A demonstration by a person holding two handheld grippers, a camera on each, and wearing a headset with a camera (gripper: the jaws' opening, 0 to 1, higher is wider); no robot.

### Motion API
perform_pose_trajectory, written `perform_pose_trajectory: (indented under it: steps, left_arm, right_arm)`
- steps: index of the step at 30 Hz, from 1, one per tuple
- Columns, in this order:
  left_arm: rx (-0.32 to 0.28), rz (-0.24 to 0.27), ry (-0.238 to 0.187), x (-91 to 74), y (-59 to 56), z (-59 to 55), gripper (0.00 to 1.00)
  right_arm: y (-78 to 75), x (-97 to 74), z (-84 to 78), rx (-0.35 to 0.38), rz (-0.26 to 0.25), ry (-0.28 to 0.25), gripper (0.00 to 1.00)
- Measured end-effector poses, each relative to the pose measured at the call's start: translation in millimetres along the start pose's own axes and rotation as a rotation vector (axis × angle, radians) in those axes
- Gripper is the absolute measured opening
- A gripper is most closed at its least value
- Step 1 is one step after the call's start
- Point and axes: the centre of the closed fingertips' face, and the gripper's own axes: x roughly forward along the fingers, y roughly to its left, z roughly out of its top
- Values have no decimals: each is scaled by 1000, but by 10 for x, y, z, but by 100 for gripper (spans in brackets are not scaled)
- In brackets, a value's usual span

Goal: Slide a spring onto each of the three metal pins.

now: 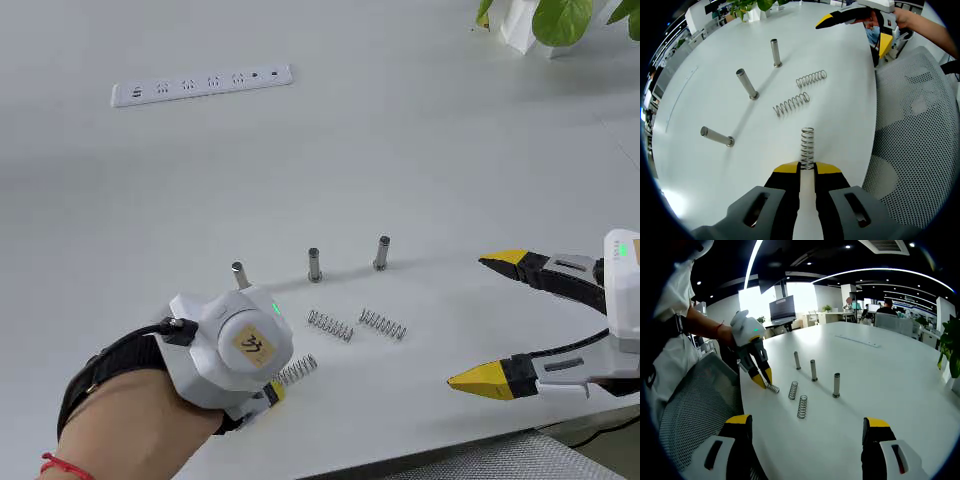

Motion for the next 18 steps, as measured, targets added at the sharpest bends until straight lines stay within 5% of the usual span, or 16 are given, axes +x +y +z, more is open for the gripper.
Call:
perform_pose_trajectory:
  steps: [18]
  left_arm:
    - [-36,-13,-36,-31,-4,-23,7]
  right_arm:
    - [53,60,11,-8,12,3,88]
